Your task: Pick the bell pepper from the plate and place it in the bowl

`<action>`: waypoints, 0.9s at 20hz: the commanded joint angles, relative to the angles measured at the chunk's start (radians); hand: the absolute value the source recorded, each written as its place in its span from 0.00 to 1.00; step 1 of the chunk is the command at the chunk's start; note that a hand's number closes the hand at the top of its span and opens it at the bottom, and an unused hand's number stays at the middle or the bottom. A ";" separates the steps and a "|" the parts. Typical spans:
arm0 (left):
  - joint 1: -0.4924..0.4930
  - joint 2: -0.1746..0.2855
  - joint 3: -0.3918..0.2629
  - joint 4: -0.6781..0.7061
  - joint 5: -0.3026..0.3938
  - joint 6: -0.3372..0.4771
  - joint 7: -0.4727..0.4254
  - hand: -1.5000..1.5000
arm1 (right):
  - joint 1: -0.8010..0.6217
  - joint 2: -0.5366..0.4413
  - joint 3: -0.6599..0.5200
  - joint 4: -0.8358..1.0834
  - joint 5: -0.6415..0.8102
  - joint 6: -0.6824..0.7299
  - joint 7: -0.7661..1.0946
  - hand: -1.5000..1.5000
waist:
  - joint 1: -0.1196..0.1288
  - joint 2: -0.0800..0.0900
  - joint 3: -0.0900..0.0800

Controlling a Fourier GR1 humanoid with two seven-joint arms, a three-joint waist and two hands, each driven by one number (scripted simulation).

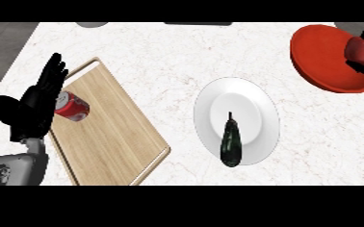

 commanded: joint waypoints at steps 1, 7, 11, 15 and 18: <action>-0.047 -0.012 0.006 0.089 -0.007 -0.008 -0.043 0.50 | -0.108 0.016 -0.004 0.253 0.044 -0.056 -0.132 1.00 | 0.009 0.009 0.001; -0.044 -0.011 -0.001 0.049 -0.018 -0.004 -0.030 0.50 | -0.221 0.034 -0.007 0.475 0.113 -0.171 -0.191 1.00 | 0.039 0.021 0.003; -0.050 -0.022 -0.016 0.032 -0.011 -0.015 -0.024 0.50 | -0.190 0.007 0.124 0.500 0.281 -0.269 -0.113 1.00 | 0.060 0.031 0.001; -0.101 -0.018 -0.014 0.048 -0.021 -0.003 0.024 0.50 | -0.231 0.001 0.091 0.649 0.254 -0.146 -0.088 0.00 | 0.049 0.029 0.004; -0.062 -0.027 -0.001 0.071 -0.006 -0.019 -0.060 0.50 | -0.232 -0.002 0.108 0.679 0.276 -0.129 -0.143 0.00 | 0.064 0.037 0.005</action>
